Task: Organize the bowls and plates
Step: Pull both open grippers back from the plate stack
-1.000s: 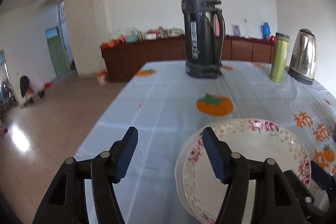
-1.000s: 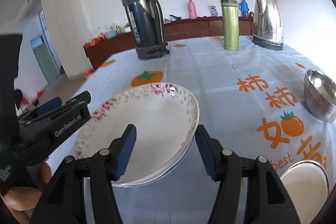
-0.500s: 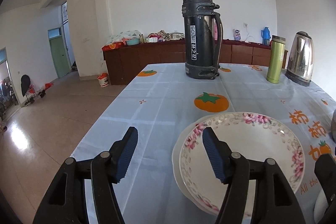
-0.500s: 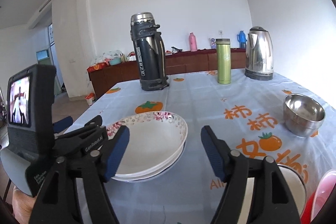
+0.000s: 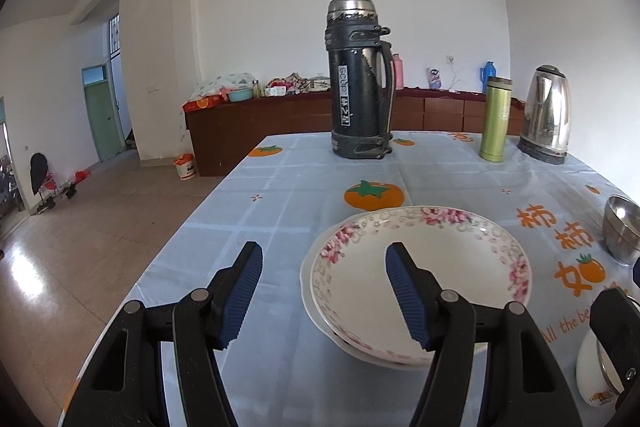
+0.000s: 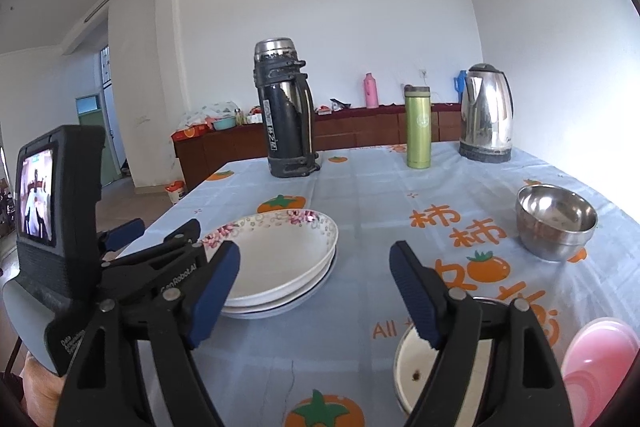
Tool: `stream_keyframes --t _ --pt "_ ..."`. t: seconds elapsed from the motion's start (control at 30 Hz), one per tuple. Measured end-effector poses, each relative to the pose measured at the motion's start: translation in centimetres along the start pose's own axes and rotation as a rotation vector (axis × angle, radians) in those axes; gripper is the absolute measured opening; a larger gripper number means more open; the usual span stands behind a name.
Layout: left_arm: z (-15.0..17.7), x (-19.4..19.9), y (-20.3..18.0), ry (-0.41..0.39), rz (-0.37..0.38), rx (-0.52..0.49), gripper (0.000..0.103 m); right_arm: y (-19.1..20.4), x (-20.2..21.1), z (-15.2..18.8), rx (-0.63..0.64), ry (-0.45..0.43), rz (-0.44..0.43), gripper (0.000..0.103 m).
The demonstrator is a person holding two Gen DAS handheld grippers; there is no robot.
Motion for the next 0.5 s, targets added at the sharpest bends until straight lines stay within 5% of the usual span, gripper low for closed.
stream_keyframes --t 0.5 --pt "1.1 2.1 -1.7 -0.034 0.012 -0.036 0.067 -2.0 1.8 0.5 -0.046 -0.01 0.001 0.079"
Point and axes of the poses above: each gripper's, at about its wrist camera, not at the fingertips, and x roughly against the way its jaws point, y to its left, z to its underside, the point moved 4 cm from there along -x, roughly the way its jaws point, and after that the axes turned 10 degrees about y, right-handed, at the moved point
